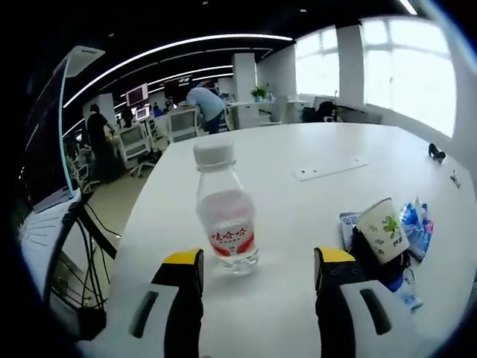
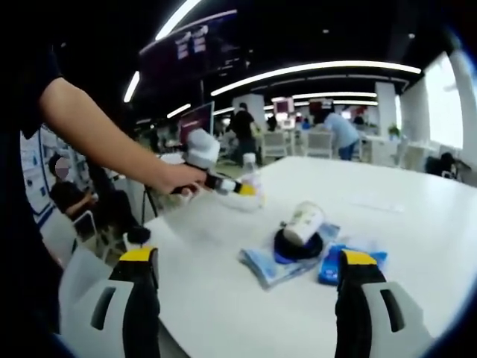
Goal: Arrange the tabletop items into an orderly group along one side of the table until the central work area is clear of visible clutter.
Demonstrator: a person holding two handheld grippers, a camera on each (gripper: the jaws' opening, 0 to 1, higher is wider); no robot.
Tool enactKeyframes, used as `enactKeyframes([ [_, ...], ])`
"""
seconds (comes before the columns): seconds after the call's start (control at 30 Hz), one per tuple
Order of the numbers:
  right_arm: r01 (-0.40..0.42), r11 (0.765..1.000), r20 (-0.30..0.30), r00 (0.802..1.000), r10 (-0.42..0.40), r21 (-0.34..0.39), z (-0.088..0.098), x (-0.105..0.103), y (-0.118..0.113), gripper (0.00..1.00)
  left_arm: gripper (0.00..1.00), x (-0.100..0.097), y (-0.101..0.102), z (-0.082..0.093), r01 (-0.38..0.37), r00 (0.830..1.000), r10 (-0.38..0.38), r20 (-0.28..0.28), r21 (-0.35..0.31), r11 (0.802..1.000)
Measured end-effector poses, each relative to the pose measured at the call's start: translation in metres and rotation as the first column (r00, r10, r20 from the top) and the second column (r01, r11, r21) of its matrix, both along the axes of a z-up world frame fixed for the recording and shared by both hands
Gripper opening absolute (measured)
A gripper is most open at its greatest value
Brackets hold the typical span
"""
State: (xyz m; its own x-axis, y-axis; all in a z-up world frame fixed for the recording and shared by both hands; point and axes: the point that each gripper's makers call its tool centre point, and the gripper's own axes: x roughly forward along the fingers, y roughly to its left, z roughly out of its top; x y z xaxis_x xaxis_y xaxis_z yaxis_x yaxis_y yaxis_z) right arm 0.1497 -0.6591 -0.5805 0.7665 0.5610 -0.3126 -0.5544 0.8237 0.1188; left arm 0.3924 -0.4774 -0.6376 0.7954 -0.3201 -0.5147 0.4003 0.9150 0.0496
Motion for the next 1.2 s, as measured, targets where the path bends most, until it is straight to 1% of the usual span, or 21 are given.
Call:
enactKeyframes([
  [0.1, -0.017, 1.000, 0.013, 1.000, 0.017, 0.009, 0.005, 0.002, 0.000, 0.98, 0.59, -0.006, 0.000, 0.005, 0.001, 1.000, -0.001, 0.002, 0.007, 1.000],
  [0.13, -0.044, 0.999, 0.014, 0.999, 0.044, 0.016, 0.006, 0.002, 0.003, 0.98, 0.59, -0.007, 0.000, 0.006, 0.001, 1.000, -0.001, 0.003, 0.011, 1.000],
  [0.23, -0.088, 0.996, 0.015, 0.996, 0.088, -0.006, 0.005, 0.005, 0.005, 0.98, 0.59, -0.011, 0.004, 0.009, -0.002, 1.000, 0.002, 0.009, 0.021, 1.000],
  [0.3, -0.100, 0.995, 0.019, 0.995, 0.100, -0.003, 0.007, 0.007, 0.004, 0.98, 0.59, -0.013, 0.007, 0.010, -0.007, 1.000, 0.007, 0.008, 0.032, 0.999],
  [0.37, -0.108, 0.994, 0.021, 0.994, 0.108, 0.003, 0.011, 0.009, 0.003, 0.98, 0.59, -0.016, 0.010, 0.013, -0.012, 1.000, 0.013, -0.004, 0.044, 0.999],
  [0.4, -0.110, 0.994, 0.022, 0.994, 0.110, 0.006, 0.013, 0.009, 0.003, 0.98, 0.59, -0.016, 0.013, 0.015, -0.018, 1.000, 0.019, -0.009, 0.048, 0.999],
  [0.47, -0.129, 0.992, 0.022, 0.991, 0.128, 0.013, 0.015, 0.009, 0.004, 0.98, 0.59, -0.015, 0.017, 0.021, -0.041, 0.999, 0.041, 0.000, 0.040, 0.998],
  [0.5, -0.141, 0.990, 0.018, 0.990, 0.141, 0.006, 0.015, 0.008, 0.004, 0.98, 0.59, -0.016, 0.017, 0.026, -0.057, 0.998, 0.057, 0.003, 0.028, 0.998],
  [0.57, -0.160, 0.987, 0.013, 0.987, 0.161, -0.014, 0.012, 0.007, 0.004, 0.97, 0.59, -0.019, 0.018, 0.030, -0.068, 0.998, 0.068, 0.004, 0.029, 0.997],
  [0.63, -0.173, 0.985, 0.014, 0.985, 0.173, -0.029, 0.011, 0.006, 0.002, 0.97, 0.59, -0.020, 0.015, 0.031, -0.057, 0.998, 0.057, 0.007, 0.040, 0.998],
  [0.77, -0.178, 0.984, 0.007, 0.984, 0.178, -0.021, 0.008, 0.006, -0.001, 0.97, 0.59, -0.026, 0.009, 0.033, -0.037, 0.999, 0.036, 0.013, 0.060, 0.997],
  [0.9, -0.197, 0.980, 0.019, 0.980, 0.198, -0.038, 0.007, 0.001, -0.003, 0.95, 0.60, -0.026, 0.003, 0.035, -0.021, 1.000, 0.019, 0.020, 0.067, 0.998],
  [0.97, -0.204, 0.978, 0.020, 0.979, 0.205, -0.038, 0.006, -0.001, -0.005, 0.95, 0.60, -0.029, -0.002, 0.036, -0.008, 1.000, 0.007, 0.016, 0.058, 0.998],
  [1.03, -0.208, 0.978, 0.022, 0.978, 0.209, -0.034, 0.005, -0.003, -0.008, 0.95, 0.61, -0.033, -0.013, 0.036, 0.021, 1.000, -0.021, 0.009, 0.030, 0.999],
  [1.17, -0.196, 0.981, 0.017, 0.980, 0.196, -0.013, 0.002, -0.002, -0.015, 0.95, 0.63, -0.042, -0.033, 0.035, 0.112, 0.994, -0.112, 0.013, 0.039, 0.993],
  [1.2, -0.190, 0.982, 0.017, 0.982, 0.190, 0.010, 0.005, -0.001, -0.017, 0.95, 0.63, -0.046, -0.038, 0.035, 0.134, 0.991, -0.135, 0.016, 0.048, 0.990],
])
